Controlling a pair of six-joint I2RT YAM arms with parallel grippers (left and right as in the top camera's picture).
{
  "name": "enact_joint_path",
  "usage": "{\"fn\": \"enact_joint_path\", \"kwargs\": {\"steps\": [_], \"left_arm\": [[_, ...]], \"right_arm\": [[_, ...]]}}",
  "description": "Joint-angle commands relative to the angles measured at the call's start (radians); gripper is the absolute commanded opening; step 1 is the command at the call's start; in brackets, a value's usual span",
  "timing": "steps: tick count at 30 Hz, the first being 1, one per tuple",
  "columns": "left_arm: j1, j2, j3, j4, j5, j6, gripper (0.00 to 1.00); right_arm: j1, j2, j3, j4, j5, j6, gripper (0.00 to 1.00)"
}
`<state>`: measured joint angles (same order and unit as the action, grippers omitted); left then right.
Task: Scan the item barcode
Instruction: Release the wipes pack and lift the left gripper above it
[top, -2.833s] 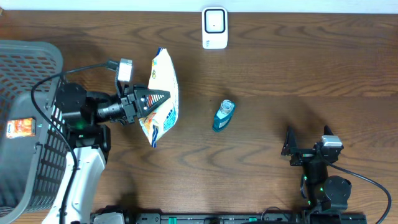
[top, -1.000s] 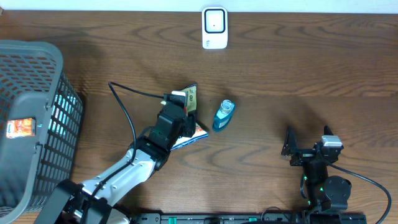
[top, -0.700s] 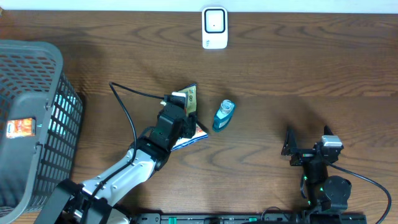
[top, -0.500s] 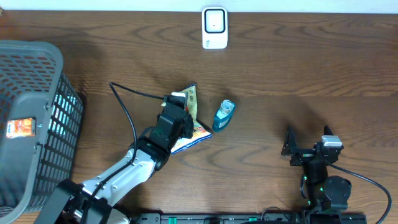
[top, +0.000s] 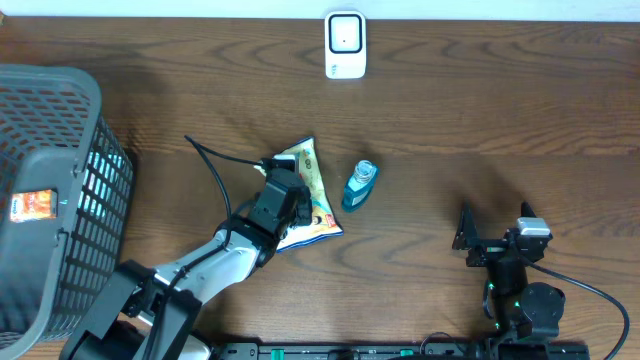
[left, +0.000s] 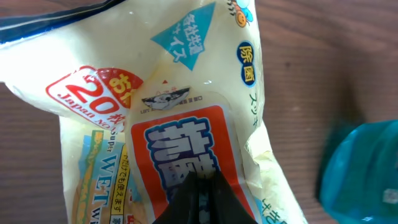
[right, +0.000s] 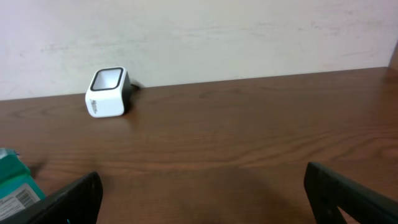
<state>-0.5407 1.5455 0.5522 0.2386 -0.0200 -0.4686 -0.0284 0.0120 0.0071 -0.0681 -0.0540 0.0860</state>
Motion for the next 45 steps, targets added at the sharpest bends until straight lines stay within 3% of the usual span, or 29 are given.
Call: {"fn": "enact_joint_path", "kwargs": {"steps": [1, 6, 14, 20, 24, 30, 40, 44, 45], "left_arm": [[0.019, 0.035, -0.004, -0.004, 0.122, -0.035, 0.08], [0.02, 0.035, -0.004, -0.066, 0.159, -0.118, 0.08], [0.02, -0.08, 0.064, -0.089, 0.161, -0.052, 0.08], [0.02, -0.274, 0.163, -0.175, -0.019, -0.011, 0.08], [0.02, -0.306, 0.163, -0.193, -0.051, -0.011, 0.08], [0.02, -0.159, 0.163, -0.245, -0.051, -0.041, 0.08], [0.02, 0.239, 0.163, 0.0, -0.047, -0.09, 0.13], [0.021, 0.25, 0.164, 0.063, -0.076, -0.083, 0.17], [0.021, 0.24, 0.164, 0.076, -0.084, -0.078, 0.24]], "right_arm": [[0.009, -0.003, -0.002, -0.003, 0.003, -0.013, 0.99], [0.009, -0.003, -0.002, -0.003, 0.003, -0.013, 0.99], [0.009, -0.003, -0.002, -0.003, 0.003, -0.013, 0.99], [0.009, -0.003, -0.002, -0.003, 0.003, -0.013, 0.99], [0.009, -0.003, -0.002, -0.003, 0.003, -0.013, 0.99], [0.009, -0.003, -0.002, -0.003, 0.003, -0.013, 0.99], [0.009, -0.003, -0.002, -0.003, 0.003, -0.013, 0.99], [0.009, -0.003, -0.002, -0.003, 0.003, -0.013, 0.99], [0.009, -0.003, -0.002, -0.003, 0.003, -0.013, 0.99]]}}
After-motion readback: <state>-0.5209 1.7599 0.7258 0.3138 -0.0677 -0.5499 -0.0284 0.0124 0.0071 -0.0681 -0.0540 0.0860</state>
